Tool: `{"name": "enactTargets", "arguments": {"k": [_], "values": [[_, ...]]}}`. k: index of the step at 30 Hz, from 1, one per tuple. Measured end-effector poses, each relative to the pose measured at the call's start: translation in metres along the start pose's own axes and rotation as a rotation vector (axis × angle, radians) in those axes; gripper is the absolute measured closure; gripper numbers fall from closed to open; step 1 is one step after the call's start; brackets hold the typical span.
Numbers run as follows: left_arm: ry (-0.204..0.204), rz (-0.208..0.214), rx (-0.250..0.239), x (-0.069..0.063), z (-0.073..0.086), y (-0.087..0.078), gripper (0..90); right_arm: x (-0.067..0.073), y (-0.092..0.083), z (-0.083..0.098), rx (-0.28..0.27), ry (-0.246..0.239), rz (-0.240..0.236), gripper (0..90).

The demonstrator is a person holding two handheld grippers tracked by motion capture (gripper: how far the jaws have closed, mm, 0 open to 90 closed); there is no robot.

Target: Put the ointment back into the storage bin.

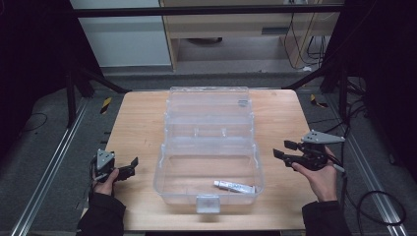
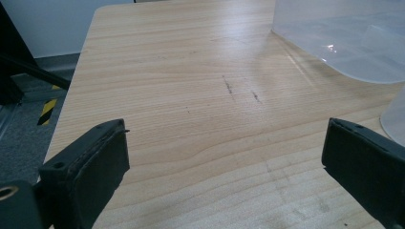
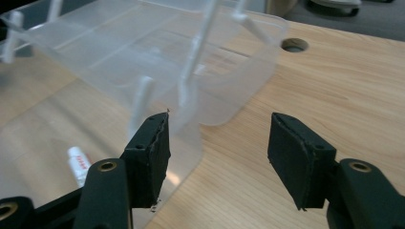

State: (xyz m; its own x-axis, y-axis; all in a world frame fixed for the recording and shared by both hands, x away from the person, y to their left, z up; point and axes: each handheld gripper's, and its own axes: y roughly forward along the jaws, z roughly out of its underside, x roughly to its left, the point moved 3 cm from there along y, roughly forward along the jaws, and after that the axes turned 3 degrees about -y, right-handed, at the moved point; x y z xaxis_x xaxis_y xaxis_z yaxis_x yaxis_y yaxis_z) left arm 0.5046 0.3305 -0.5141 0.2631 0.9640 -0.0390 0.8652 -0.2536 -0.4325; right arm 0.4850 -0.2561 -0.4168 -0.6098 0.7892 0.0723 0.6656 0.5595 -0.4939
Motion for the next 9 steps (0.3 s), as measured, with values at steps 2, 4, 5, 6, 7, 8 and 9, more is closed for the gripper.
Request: {"name": "enactTargets", "arguments": {"k": [2, 4, 5, 6, 7, 8, 9], "values": [[0.0, 0.001, 0.0, 0.0, 0.0, 0.0, 1.6, -0.007, 0.002, 0.007, 0.023, 0.012, 0.032, 38.8], [0.0, 0.0, 0.0, 0.0, 0.0, 0.0, 1.6, -0.011, 0.003, 0.01, 0.02, 0.016, 0.049, 37.8], [0.0, 0.001, 0.0, 0.0, 0.0, 0.0, 1.6, -0.018, 0.005, 0.017, 0.025, 0.046, 0.068, 35.4], [0.001, 0.001, 0.0, 0.0, 0.0, 0.0, 1.6, -0.022, 0.006, 0.021, 0.032, 0.054, 0.085, 34.4], [0.001, 0.002, 0.0, 0.0, 0.0, 0.0, 1.6, -0.025, 0.007, 0.024, 0.047, 0.063, 0.098, 34.4], [0.0, 0.002, 0.0, 0.0, 0.0, 0.0, 1.6, -0.028, 0.008, 0.028, 0.052, 0.072, 0.112, 34.3], [0.0, 0.002, 0.0, 0.0, 0.0, 0.0, 1.6, -0.031, 0.008, 0.031, 0.062, 0.078, 0.118, 34.0]]}}
